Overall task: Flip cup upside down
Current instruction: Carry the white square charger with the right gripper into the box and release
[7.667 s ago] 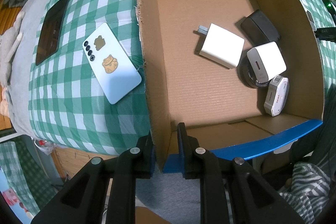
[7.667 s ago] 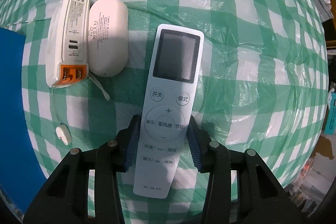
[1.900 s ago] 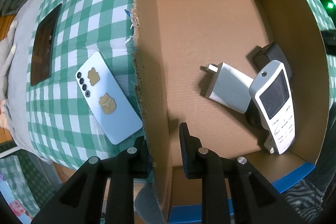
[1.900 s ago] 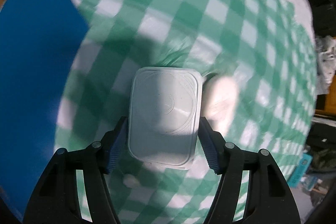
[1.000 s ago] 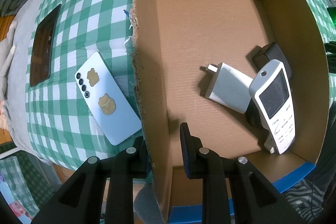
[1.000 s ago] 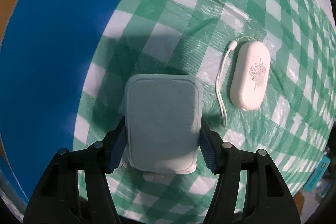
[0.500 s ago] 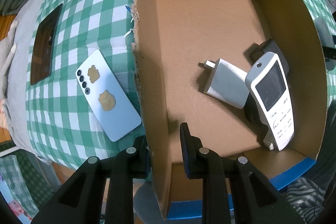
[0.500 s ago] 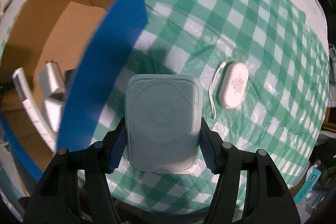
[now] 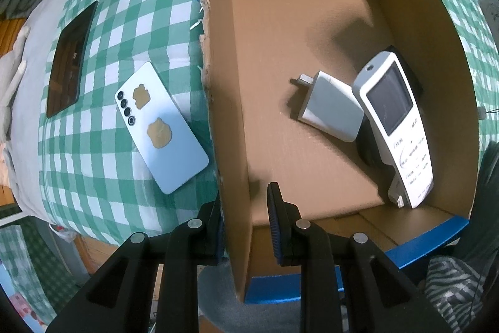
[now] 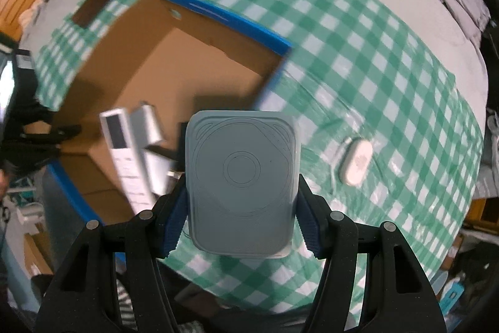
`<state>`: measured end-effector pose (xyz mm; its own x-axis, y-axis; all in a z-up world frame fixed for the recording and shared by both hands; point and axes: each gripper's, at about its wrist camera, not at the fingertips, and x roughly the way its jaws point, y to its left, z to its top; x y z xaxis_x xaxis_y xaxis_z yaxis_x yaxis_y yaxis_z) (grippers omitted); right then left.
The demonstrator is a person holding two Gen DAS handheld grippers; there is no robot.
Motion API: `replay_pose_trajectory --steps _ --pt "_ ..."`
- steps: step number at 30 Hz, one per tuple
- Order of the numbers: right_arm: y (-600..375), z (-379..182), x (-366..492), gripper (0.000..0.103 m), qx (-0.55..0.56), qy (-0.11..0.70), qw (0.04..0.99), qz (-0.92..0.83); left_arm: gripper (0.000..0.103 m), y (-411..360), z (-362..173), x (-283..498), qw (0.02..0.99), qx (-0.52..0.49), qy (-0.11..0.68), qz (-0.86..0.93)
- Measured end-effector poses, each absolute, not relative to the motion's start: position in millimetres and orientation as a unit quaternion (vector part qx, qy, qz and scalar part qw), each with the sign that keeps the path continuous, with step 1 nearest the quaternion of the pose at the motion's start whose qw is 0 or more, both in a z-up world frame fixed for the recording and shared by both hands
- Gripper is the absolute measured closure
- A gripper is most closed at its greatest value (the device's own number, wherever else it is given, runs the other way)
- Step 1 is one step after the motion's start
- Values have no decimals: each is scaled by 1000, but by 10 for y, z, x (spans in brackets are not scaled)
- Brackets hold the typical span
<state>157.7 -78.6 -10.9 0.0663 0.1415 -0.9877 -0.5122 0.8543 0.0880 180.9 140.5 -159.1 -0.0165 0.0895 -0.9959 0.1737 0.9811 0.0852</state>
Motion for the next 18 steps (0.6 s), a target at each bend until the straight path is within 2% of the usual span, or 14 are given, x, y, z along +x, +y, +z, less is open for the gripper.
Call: replay_pose_trajectory --steps 9,18 --pt "-232 -282 1514 40 -168 645 698 262 81 1421 -1568 1697 696 88 712 -29" --pt "35 -745 1562 40 -191 665 674 258 81 1409 -1562 1656 694 94 713 -28"
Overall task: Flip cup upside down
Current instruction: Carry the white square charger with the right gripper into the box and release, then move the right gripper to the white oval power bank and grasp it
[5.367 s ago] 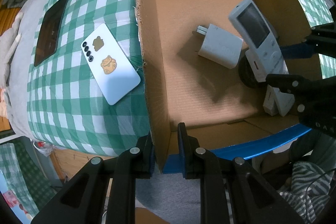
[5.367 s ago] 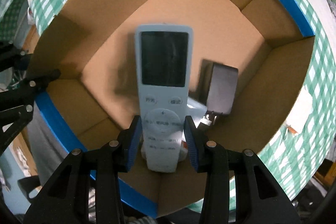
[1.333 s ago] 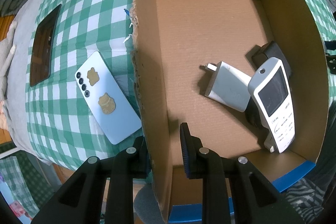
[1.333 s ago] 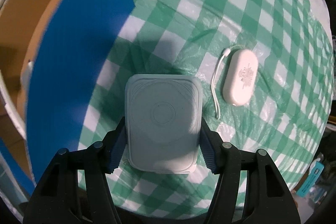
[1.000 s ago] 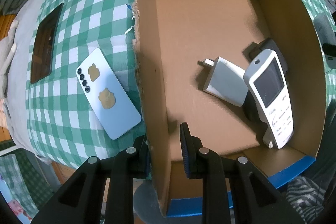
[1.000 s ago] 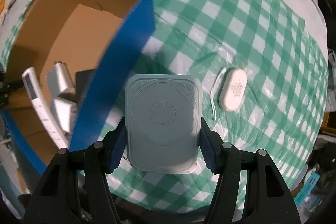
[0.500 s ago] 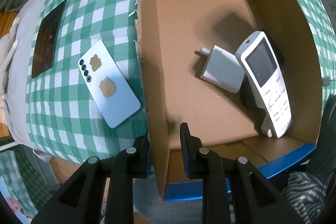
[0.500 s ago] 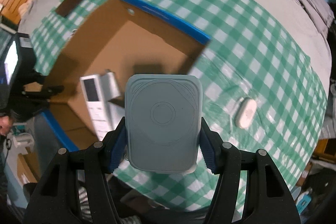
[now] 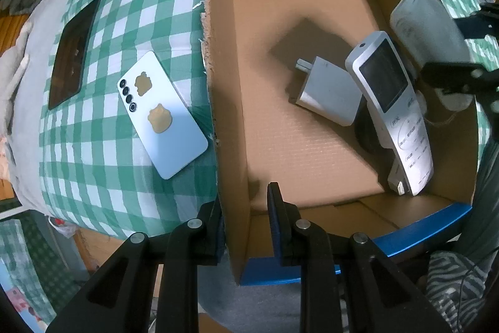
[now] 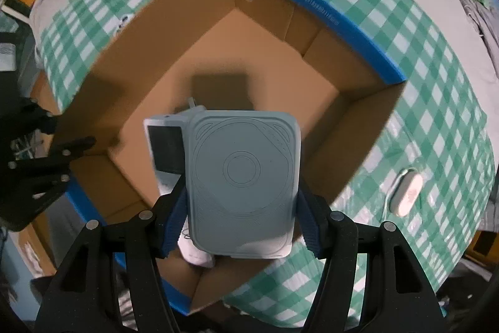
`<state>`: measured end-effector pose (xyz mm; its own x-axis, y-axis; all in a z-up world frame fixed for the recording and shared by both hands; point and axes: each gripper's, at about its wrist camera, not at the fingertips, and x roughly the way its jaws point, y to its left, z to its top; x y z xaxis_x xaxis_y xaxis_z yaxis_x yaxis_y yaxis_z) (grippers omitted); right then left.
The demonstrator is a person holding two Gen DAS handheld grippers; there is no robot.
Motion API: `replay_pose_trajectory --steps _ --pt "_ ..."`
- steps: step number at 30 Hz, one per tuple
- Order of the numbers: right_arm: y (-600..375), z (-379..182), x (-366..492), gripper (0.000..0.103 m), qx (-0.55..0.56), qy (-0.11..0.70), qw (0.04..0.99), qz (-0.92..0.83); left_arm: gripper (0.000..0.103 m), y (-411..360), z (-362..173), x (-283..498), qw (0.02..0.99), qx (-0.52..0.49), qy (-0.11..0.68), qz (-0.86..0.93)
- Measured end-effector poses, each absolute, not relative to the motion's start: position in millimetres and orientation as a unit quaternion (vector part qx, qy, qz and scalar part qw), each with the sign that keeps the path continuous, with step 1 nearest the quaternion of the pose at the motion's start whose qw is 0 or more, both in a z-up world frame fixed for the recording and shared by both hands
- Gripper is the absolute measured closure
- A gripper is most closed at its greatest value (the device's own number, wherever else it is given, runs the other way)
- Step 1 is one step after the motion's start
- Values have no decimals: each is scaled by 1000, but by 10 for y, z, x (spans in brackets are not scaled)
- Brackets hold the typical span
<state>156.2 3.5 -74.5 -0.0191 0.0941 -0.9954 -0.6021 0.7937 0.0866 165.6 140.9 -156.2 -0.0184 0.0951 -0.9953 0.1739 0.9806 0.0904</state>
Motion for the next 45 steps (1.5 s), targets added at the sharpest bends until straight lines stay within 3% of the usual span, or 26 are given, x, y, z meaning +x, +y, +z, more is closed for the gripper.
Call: replay_pose_trajectory --steps 10,28,45 --pt "-8 -875 1473 40 -216 663 665 265 81 1399 -1569 1687 692 101 715 -29" --pt "-451 -396 1579 40 -163 644 702 256 81 1387 -1569 1713 693 103 713 -27" --pt "-1185 -534 1857 40 -132 662 710 199 81 1379 -1576 1847 693 112 712 -25"
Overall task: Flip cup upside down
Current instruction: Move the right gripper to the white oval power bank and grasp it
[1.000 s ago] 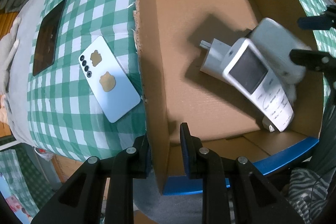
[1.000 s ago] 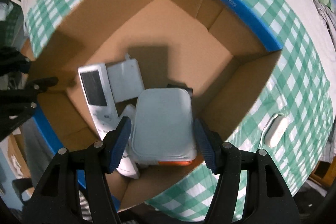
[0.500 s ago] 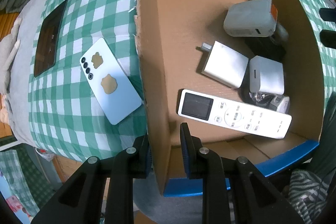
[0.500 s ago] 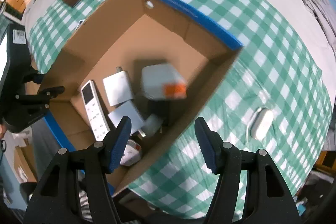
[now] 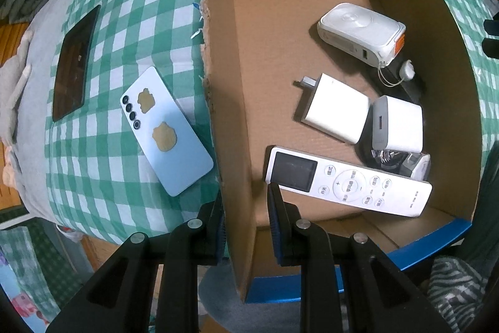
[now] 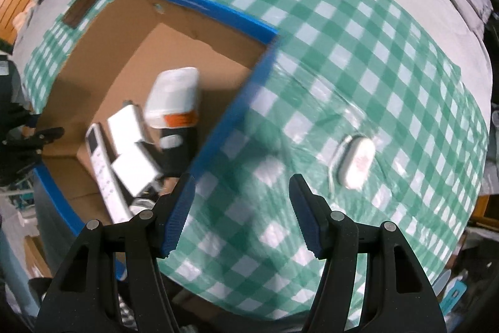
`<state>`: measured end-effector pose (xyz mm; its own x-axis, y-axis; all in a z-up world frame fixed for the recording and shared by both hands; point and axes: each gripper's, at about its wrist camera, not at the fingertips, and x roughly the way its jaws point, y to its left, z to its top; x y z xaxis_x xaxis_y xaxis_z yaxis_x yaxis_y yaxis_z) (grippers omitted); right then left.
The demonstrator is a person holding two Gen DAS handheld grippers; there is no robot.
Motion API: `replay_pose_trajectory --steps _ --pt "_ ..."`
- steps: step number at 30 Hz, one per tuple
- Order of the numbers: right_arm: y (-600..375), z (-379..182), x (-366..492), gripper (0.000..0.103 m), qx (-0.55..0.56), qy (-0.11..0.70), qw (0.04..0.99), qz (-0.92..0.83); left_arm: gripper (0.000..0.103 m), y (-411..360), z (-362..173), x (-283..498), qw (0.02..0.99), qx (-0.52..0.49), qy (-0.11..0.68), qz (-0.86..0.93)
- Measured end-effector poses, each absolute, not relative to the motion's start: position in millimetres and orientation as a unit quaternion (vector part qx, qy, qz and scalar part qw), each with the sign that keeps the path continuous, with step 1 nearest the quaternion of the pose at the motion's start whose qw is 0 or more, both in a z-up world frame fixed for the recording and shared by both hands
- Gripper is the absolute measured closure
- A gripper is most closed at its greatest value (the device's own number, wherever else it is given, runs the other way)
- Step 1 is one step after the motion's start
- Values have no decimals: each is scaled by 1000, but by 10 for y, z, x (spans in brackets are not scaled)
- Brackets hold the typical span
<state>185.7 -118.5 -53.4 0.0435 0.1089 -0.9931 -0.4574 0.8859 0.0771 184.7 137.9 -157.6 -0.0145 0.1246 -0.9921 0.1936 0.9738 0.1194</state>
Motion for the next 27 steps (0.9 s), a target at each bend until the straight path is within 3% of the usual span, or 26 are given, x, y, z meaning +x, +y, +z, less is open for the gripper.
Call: replay_pose_trajectory --steps 25,27 --pt "-2411 -1526 2483 40 -38 711 699 62 81 1359 -1580 2046 693 116 711 -24" --pt "-2441 -1585 2522 45 -33 714 697 57 81 1358 -1579 2043 693 115 711 -24"
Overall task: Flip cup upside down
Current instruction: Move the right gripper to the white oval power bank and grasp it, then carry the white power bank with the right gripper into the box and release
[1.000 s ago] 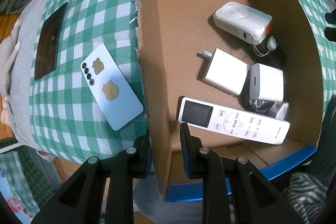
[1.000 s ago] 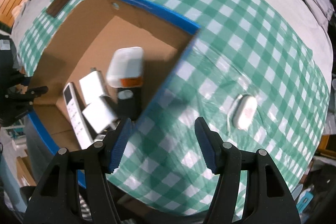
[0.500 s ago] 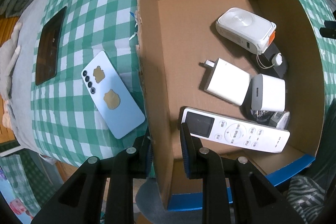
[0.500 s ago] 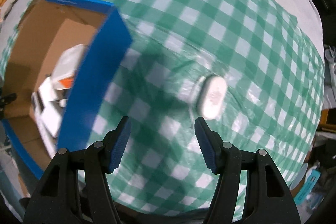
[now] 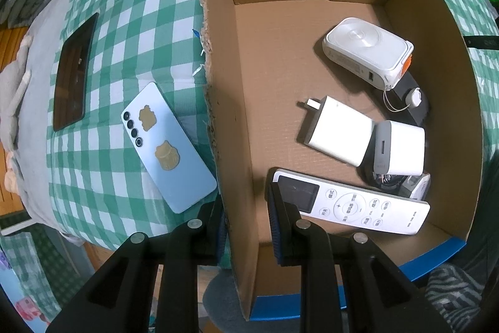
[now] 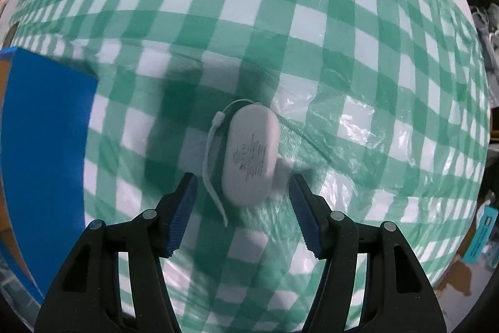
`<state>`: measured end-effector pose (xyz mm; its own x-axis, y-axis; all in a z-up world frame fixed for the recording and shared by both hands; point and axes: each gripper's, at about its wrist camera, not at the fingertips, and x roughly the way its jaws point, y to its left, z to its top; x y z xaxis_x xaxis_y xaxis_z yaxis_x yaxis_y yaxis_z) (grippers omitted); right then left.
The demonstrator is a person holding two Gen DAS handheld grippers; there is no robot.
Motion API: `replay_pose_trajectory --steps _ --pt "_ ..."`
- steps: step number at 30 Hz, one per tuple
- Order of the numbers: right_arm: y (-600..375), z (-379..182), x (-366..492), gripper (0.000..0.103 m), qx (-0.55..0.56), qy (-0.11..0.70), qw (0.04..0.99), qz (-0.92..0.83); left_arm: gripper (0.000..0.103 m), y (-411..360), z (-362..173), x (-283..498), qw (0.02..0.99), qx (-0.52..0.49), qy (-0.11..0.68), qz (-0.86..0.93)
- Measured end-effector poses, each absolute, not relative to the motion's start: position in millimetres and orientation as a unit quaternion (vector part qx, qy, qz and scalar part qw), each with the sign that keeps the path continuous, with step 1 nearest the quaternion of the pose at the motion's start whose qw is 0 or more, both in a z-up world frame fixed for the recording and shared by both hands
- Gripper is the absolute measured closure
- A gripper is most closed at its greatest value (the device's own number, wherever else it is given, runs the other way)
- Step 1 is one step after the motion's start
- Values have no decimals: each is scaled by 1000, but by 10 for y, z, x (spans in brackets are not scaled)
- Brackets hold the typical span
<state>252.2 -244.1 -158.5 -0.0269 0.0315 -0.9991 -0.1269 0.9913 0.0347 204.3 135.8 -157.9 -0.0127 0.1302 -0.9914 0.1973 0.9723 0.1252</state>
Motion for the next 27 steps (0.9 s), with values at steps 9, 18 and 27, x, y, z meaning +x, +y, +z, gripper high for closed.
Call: replay_pose_trajectory --steps 9,18,27 --pt "-2451 -1813 2637 59 -28 728 684 46 81 1363 -1578 2050 693 117 711 -24" --pt "-2344 -1789 2640 66 -34 723 688 45 81 1371 -1569 2047 693 118 711 -22" --pt "-2190 -1535 2340 67 -80 715 692 61 81 1372 -1542 2006 696 119 708 -21"
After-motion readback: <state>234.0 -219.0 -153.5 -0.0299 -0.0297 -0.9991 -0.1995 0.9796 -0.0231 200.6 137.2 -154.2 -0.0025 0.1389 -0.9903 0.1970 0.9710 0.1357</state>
